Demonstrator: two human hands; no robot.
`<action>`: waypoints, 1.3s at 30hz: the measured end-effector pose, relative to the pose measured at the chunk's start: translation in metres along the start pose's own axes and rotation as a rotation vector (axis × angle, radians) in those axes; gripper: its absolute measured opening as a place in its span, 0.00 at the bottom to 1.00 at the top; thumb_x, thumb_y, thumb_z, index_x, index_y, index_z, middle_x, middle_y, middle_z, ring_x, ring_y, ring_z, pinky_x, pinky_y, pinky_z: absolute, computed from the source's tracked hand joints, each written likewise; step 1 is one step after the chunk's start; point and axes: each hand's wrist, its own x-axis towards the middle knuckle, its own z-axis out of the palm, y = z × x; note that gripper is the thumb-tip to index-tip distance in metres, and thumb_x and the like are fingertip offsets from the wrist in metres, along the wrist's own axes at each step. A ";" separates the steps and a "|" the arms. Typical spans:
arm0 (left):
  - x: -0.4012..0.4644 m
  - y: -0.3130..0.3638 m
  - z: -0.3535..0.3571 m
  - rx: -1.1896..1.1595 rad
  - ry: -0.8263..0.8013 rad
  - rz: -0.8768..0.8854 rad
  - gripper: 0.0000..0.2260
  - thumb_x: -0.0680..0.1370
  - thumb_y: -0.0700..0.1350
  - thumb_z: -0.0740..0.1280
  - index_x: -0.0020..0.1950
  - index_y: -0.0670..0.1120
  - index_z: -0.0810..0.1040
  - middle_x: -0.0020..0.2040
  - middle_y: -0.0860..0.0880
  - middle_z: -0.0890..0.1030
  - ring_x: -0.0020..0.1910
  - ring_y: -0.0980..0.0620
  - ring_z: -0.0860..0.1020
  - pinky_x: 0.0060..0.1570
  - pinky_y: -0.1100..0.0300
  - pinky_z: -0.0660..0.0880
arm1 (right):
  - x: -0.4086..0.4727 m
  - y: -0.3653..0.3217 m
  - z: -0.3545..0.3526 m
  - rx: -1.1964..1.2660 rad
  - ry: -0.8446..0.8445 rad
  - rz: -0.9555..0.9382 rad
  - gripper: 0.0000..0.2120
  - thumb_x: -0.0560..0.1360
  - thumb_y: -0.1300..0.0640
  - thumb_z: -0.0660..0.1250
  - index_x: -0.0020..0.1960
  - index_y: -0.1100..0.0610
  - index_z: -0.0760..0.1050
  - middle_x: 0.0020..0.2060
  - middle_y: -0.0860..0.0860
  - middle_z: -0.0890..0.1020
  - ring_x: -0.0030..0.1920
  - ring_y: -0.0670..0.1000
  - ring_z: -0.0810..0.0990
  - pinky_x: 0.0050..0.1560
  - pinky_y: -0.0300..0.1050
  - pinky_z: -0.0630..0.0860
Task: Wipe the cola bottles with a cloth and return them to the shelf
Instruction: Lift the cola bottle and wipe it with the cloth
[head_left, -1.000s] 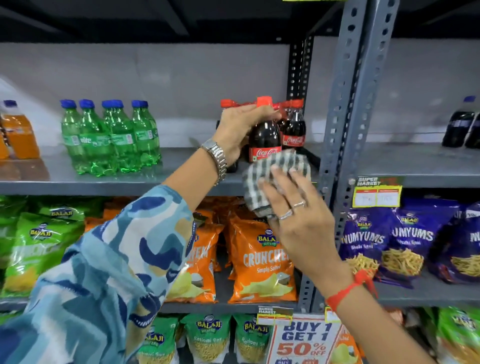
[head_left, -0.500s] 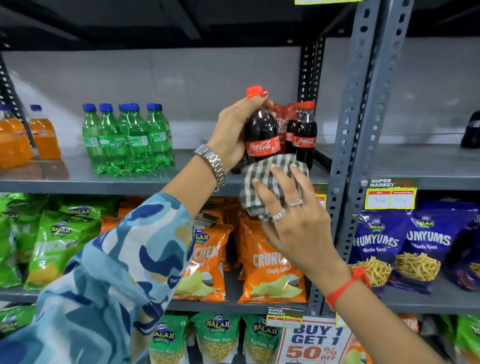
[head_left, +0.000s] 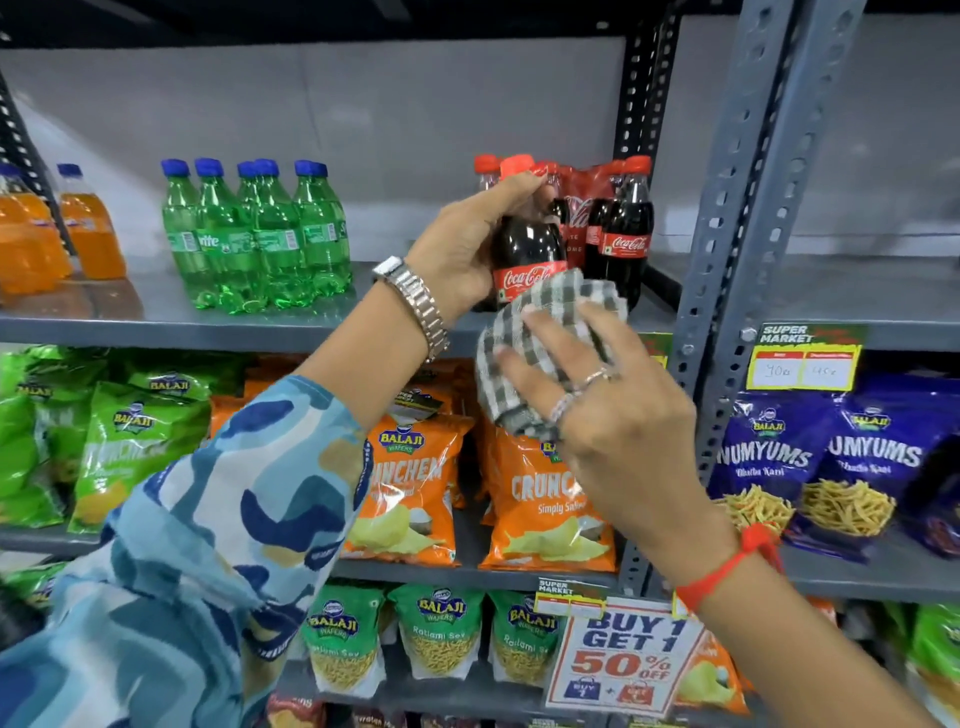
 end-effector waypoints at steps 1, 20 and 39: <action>0.000 0.001 0.000 0.022 0.027 -0.005 0.06 0.70 0.39 0.70 0.33 0.44 0.81 0.34 0.48 0.82 0.37 0.51 0.79 0.44 0.56 0.78 | -0.007 -0.002 0.004 -0.036 -0.048 -0.039 0.14 0.79 0.63 0.60 0.55 0.52 0.81 0.57 0.54 0.82 0.57 0.61 0.76 0.44 0.50 0.76; 0.007 -0.009 -0.025 -0.149 -0.072 0.063 0.04 0.75 0.40 0.63 0.41 0.44 0.76 0.35 0.50 0.81 0.33 0.52 0.78 0.39 0.58 0.77 | 0.000 0.001 -0.015 0.320 0.049 0.186 0.17 0.66 0.59 0.64 0.52 0.53 0.83 0.49 0.51 0.84 0.51 0.56 0.75 0.42 0.45 0.74; 0.010 -0.027 -0.026 -0.167 -0.140 0.062 0.04 0.72 0.42 0.62 0.42 0.44 0.75 0.32 0.51 0.82 0.31 0.54 0.79 0.37 0.59 0.78 | 0.003 -0.005 0.003 0.216 -0.126 0.185 0.23 0.61 0.61 0.60 0.53 0.50 0.82 0.52 0.49 0.83 0.52 0.55 0.75 0.34 0.39 0.71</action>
